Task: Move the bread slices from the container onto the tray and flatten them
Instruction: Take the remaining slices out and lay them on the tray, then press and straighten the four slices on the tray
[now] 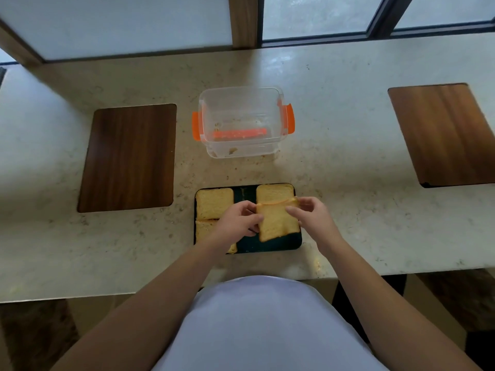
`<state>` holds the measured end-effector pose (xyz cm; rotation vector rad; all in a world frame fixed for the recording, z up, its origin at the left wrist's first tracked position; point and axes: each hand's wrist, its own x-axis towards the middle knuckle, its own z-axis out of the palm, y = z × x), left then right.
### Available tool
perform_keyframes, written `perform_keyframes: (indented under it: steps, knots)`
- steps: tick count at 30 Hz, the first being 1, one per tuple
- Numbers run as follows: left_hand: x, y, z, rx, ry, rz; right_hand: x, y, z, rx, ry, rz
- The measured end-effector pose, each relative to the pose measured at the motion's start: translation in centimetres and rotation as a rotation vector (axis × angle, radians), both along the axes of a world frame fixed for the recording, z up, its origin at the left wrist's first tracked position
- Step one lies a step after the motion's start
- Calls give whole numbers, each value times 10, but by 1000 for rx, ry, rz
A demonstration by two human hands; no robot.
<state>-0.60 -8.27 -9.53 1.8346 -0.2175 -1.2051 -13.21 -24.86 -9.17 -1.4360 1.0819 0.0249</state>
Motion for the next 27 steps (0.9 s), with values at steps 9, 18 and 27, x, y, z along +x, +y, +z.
perform_keyframes:
  steps: [9,18,27]
  knots:
    - [-15,0,-29,232,133,100,-22,12,-22,-66,178,87]
    - [-18,-12,-31,305,86,15,-20,18,-20,-372,344,377]
    - [-30,-13,-19,340,-276,-387,-20,25,-13,-811,563,832]
